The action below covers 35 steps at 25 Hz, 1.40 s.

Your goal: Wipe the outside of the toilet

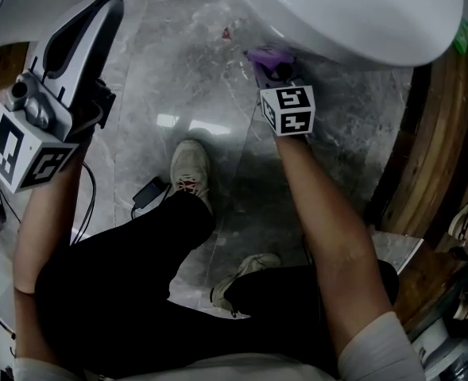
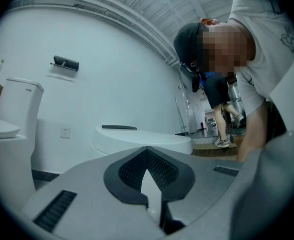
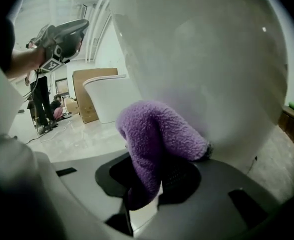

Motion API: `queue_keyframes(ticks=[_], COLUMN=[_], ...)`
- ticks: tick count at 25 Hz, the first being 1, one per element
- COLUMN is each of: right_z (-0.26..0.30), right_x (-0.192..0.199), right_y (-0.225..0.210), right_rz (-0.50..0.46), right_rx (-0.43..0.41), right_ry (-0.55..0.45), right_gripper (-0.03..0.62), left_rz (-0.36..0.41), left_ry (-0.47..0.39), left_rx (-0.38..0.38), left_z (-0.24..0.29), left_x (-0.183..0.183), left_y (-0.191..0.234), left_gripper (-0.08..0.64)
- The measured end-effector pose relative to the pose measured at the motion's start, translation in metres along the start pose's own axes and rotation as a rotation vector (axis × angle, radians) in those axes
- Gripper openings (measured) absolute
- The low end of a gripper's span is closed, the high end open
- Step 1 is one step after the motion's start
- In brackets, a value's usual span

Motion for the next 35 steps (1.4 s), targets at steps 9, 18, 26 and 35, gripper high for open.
queue_keyframes(ticks=[9, 18, 26, 35], right_z=[-0.045, -0.116, -0.166, -0.201], right_x=[-0.065, -0.128, -0.125, -0.154], right_y=[0.054, 0.091, 0.033, -0.053], right_rz=[-0.019, -0.107, -0.089, -0.037], right_rx=[-0.09, -0.156, -0.085, 0.075], right_ry=[-0.135, -0.277, -0.309, -0.337], right_gripper=[0.101, 0.101, 0.101, 0.104], left_rz=[0.014, 0.021, 0.023, 0.019], left_ry=[-0.032, -0.068, -0.08, -0.055], left_rx=[0.007, 0.043, 0.098, 0.129], left_z=[0.0, 0.024, 0.055, 0.069], left_x=[-0.017, -0.029, -0.031, -0.019], left_y=[-0.015, -0.032, -0.049, -0.052], left_gripper=[0.0, 0.0, -0.001, 0.0])
Point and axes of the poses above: the fingertips, and each gripper's own axes: z forward along the fingers, y to its left, x out of its underside, the point moved 4 cm from there along -z, backward along the fingers, and after that the axes turned 14 degrees about z, right-handed, at the moved point
